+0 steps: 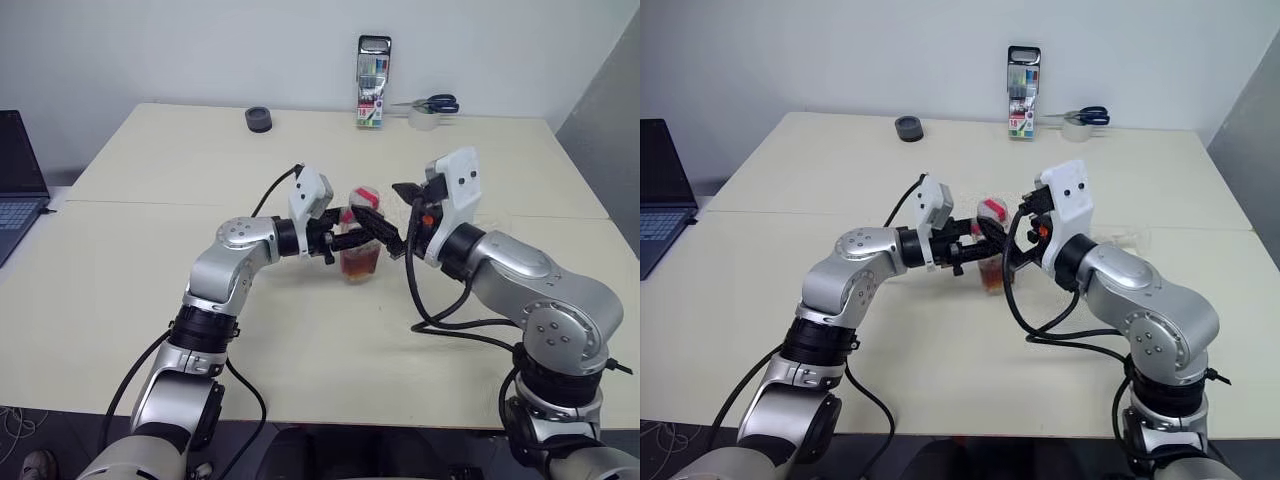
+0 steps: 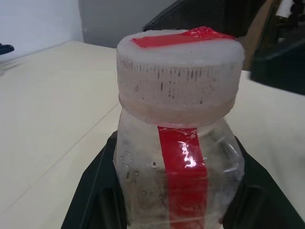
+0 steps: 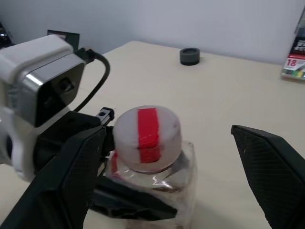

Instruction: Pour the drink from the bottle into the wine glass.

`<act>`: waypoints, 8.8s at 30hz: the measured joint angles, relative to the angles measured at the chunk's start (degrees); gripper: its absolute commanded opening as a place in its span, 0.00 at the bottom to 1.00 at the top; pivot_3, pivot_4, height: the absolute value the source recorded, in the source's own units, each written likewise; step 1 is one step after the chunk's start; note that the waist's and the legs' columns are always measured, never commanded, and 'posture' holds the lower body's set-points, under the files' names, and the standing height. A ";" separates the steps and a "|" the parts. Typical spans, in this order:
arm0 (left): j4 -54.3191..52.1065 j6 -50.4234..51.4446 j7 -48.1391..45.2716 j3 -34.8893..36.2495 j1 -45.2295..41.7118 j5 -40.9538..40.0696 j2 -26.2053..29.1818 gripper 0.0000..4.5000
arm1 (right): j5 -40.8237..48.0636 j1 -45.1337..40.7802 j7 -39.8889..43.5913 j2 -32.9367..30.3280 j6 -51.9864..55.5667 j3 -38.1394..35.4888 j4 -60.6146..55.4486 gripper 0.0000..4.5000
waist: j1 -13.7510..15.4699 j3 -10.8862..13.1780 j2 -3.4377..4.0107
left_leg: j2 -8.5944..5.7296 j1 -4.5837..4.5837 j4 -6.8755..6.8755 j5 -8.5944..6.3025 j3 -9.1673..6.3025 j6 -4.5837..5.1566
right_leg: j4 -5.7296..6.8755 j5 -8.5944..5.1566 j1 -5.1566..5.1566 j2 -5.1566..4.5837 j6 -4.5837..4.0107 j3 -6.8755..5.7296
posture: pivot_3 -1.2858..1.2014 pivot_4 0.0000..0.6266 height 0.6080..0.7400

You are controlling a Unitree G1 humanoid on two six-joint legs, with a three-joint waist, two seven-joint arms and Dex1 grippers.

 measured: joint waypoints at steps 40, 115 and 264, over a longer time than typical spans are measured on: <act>-0.40 1.25 -1.20 0.33 -3.19 -1.98 -0.94 0.42 | 6.33 -0.73 6.37 -2.10 -3.59 -3.40 1.02 0.96 | -0.93 0.00 0.01 | -0.02 -0.14 0.04 0.01 0.00 0.01 | 0.06 0.00 -0.13 -0.02 0.00 0.02 | 0.52 0.24 1.00; -3.82 5.23 -9.99 -0.23 -5.06 -9.94 2.14 0.42 | 15.57 2.28 -2.80 -10.62 -9.98 1.16 -7.76 0.54 | -1.06 0.05 0.09 | -0.06 -0.31 0.15 0.04 0.14 0.06 | 0.52 0.00 -0.55 -0.05 0.00 0.18 | 0.52 0.24 1.00; -0.83 4.30 -12.48 0.56 -9.23 -9.99 3.74 0.42 | 19.69 -1.59 1.22 -17.91 -14.11 -0.82 -1.28 0.99 | -1.05 0.09 0.08 | -0.16 -0.35 0.24 0.14 0.16 0.23 | 0.86 0.00 -0.69 -0.09 -0.01 0.29 | 0.52 0.24 1.00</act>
